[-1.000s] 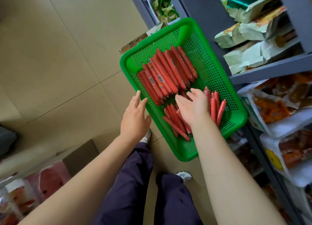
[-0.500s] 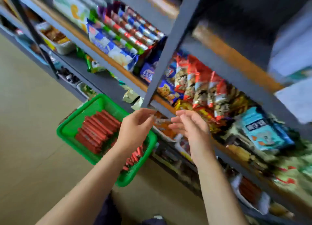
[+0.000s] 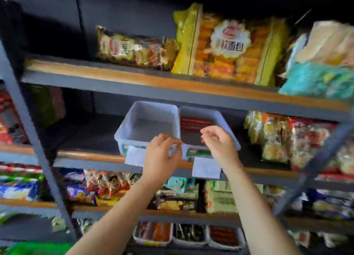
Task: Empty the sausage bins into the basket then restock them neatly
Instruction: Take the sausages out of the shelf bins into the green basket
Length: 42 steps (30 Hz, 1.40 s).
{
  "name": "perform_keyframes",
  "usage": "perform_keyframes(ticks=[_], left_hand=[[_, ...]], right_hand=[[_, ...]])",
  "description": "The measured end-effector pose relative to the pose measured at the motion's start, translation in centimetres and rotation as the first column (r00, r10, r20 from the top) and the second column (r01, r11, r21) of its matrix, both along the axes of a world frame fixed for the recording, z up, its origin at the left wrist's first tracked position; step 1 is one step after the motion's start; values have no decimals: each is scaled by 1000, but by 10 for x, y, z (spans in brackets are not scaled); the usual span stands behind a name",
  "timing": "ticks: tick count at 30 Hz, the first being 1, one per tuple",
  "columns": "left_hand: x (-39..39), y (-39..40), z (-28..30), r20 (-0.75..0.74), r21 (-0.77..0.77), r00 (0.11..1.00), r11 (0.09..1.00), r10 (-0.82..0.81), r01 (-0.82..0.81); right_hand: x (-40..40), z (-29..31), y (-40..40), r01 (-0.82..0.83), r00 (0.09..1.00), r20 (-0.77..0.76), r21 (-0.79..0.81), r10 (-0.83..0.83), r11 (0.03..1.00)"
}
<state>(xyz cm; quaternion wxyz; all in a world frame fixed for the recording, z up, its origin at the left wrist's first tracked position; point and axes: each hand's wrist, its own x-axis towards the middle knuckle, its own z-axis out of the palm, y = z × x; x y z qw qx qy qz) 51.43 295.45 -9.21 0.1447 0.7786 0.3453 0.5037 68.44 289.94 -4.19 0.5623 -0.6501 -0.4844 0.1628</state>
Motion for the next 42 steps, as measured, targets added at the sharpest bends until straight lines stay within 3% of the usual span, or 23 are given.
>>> perform_keyframes(ticks=[3, 7, 15, 21, 29, 36, 42], left_hand=[[32, 7, -11, -161, 75, 981, 993, 105, -94], [54, 13, -16, -416, 22, 891, 982, 181, -189], [62, 36, -5, -646, 41, 708, 939, 285, -340], [64, 37, -15, -639, 135, 673, 915, 373, -379], [69, 46, -33, -499, 248, 734, 887, 461, -389], [69, 49, -39, -428, 309, 743, 856, 514, -415], [70, 48, -40, -404, 303, 766, 863, 501, -405]], right_hand=[[41, 0, 0, 26, 995, 96, -87, -17, 996], [78, -7, 19, 4, 987, 156, -190, 26, 982], [119, -8, 88, -97, 934, 276, -415, 226, 905], [129, -3, 129, -146, 892, 293, -536, 345, 831], [136, -16, 193, 46, 814, 458, -664, 358, 746], [146, -31, 209, 65, 825, 436, -706, 360, 705], [147, -31, 207, 100, 769, 446, -792, 458, 603]])
